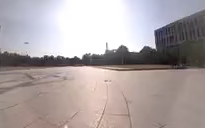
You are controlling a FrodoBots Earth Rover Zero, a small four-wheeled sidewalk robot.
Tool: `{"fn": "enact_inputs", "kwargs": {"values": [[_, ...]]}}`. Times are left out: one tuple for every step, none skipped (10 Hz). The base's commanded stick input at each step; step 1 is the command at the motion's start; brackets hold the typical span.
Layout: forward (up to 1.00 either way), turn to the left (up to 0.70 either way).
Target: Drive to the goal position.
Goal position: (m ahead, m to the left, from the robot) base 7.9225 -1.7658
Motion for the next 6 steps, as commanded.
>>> {"fn": "enact_inputs", "kwargs": {"values": [[1.0, 0.06], [1.0, 0.24], [1.0, 0.39], [1.0, 0.32], [1.0, 0.24], [1.0, 0.16]]}}
